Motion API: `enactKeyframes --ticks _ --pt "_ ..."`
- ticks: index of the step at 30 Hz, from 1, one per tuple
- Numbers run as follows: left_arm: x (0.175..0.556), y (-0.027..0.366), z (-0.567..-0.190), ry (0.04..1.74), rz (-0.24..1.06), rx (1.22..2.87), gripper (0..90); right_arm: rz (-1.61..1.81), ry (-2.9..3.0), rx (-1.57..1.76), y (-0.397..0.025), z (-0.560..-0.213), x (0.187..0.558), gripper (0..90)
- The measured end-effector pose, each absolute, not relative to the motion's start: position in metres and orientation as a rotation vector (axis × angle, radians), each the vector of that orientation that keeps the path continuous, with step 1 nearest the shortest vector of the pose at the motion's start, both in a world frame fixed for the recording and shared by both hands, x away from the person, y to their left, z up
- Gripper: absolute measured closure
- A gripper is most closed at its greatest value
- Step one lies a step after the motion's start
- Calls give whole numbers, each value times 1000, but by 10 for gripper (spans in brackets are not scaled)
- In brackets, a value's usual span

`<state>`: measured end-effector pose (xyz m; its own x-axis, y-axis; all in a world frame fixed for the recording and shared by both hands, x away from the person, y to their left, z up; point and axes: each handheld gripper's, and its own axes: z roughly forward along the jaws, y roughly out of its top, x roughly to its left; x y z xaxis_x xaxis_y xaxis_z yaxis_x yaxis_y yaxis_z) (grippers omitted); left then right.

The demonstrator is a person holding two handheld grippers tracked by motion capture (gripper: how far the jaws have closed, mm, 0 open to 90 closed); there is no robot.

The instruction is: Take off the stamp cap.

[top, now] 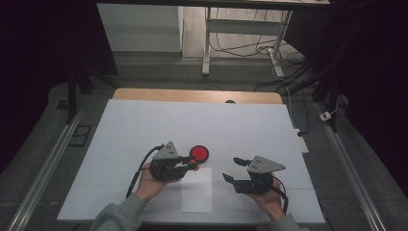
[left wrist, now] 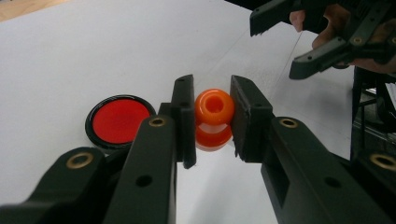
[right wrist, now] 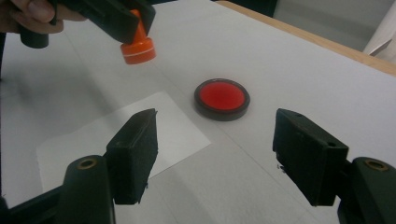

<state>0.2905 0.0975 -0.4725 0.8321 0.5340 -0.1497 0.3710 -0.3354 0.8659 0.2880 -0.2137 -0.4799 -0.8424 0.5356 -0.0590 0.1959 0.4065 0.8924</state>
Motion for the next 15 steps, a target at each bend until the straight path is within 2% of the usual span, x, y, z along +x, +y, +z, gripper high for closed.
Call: enactKeyframes --ticks 15 --pt "290 94 -473 663 181 1971 719 1431 2366 619 -195 -491 289 304"
